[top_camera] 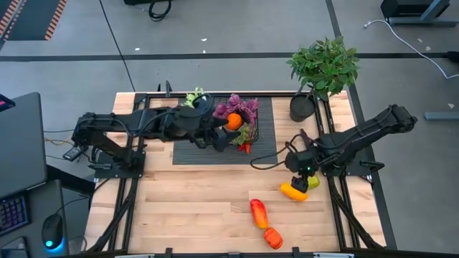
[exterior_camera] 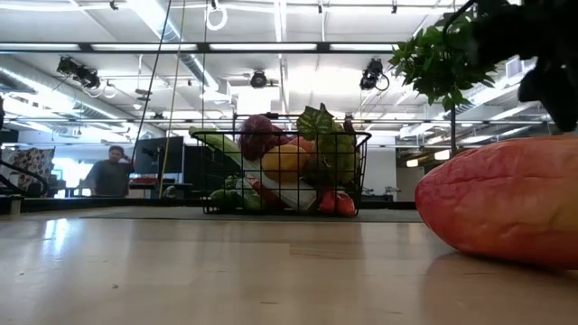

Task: Build produce basket
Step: Put the top mango into the wire basket

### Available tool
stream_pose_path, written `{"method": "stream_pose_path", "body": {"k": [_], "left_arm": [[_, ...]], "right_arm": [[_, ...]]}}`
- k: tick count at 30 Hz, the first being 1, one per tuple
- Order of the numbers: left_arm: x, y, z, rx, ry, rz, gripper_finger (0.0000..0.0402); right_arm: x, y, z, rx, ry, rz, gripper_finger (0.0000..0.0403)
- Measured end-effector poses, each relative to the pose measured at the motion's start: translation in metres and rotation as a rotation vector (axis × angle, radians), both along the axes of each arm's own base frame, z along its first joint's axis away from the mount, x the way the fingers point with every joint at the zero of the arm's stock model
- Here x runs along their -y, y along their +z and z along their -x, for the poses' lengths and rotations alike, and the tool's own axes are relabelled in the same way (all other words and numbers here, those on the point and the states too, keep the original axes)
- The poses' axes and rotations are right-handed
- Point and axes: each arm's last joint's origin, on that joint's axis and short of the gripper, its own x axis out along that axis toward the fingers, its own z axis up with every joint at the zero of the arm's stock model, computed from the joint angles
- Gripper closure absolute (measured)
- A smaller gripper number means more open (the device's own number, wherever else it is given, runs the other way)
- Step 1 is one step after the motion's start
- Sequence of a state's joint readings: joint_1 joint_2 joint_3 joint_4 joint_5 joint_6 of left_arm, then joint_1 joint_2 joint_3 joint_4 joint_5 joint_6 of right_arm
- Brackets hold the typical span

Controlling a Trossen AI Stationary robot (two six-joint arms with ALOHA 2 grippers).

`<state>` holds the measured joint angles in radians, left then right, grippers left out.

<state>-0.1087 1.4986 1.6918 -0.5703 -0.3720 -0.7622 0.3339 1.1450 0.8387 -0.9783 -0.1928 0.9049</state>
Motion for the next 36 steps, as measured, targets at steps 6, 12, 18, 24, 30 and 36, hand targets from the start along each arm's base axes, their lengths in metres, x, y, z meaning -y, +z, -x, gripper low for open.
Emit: {"method": "stream_pose_path", "body": {"k": [6,12,18,24,30,36], "left_arm": [[0.017,0.011,0.005,0.047,-0.02,0.03,0.0015],[0.027,0.005,-0.001,0.027,-0.044,0.027,0.0015],[0.027,0.002,-0.008,0.042,-0.042,0.028,0.0015],[0.028,-0.006,-0.011,-0.018,-0.043,0.016,0.0015],[0.035,-0.011,-0.008,-0.068,-0.069,0.009,0.0015],[0.043,-0.009,-0.003,-0.07,-0.099,0.002,0.0015]], "right_arm": [[-0.016,-0.021,0.008,0.016,-0.022,0.035,0.0096],[-0.025,-0.043,0.02,-0.026,0.008,0.03,0.0096],[-0.032,-0.045,0.02,0.095,0.044,0.136,0.0096],[-0.041,-0.057,0.01,0.15,0.151,0.223,0.0096],[-0.051,-0.076,0.001,0.08,0.22,0.259,0.0096],[-0.057,-0.078,-0.006,0.02,0.2,0.254,0.0102]]}}
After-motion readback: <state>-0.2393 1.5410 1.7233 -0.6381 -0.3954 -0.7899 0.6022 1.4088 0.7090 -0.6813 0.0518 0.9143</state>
